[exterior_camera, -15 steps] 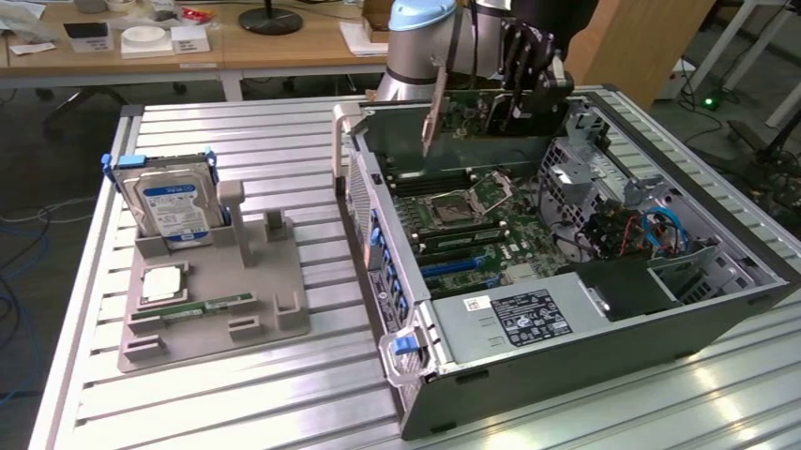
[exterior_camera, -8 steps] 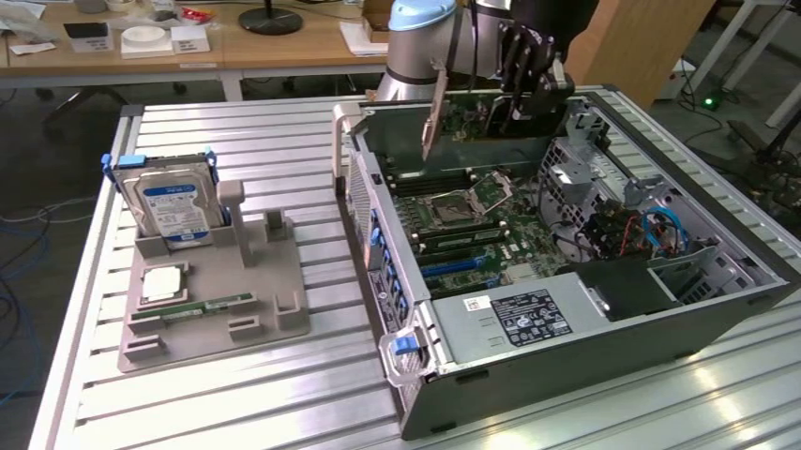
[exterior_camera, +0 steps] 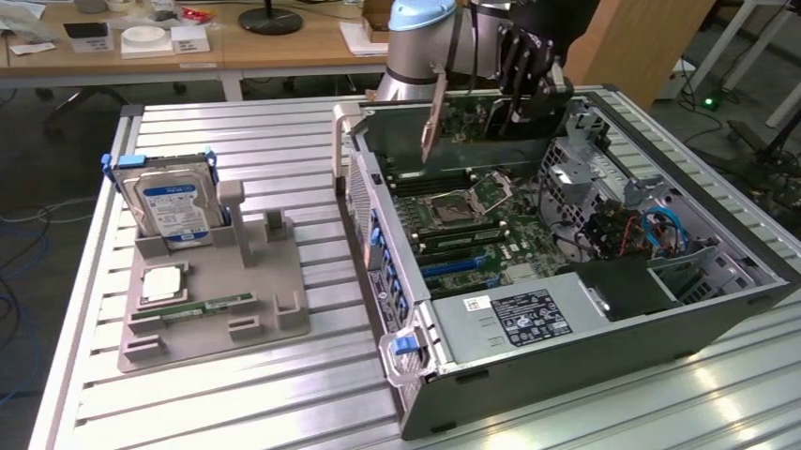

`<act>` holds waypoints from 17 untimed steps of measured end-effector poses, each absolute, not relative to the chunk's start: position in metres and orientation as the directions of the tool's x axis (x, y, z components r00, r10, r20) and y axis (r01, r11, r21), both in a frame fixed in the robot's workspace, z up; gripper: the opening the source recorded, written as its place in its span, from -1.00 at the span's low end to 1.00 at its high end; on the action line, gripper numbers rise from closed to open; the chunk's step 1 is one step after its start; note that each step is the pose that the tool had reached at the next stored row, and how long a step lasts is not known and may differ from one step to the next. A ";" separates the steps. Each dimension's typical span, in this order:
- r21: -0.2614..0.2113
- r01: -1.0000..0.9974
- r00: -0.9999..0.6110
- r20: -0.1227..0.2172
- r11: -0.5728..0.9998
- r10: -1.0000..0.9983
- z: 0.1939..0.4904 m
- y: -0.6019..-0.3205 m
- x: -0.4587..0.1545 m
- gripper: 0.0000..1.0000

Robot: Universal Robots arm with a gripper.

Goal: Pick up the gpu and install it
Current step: 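Insert the gpu into the slot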

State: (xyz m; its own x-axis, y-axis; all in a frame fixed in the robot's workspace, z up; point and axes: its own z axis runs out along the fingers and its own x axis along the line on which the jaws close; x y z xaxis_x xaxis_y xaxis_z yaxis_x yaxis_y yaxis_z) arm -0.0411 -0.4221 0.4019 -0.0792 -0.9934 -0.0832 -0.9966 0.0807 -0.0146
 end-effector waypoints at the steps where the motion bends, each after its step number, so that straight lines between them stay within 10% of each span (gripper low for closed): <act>1: -0.014 -0.997 -0.079 -0.083 0.081 -0.993 0.402 -0.422 -0.041 -0.44; 17: -0.007 -0.997 -0.079 -0.083 0.080 -0.993 0.389 -0.424 -0.041 -0.44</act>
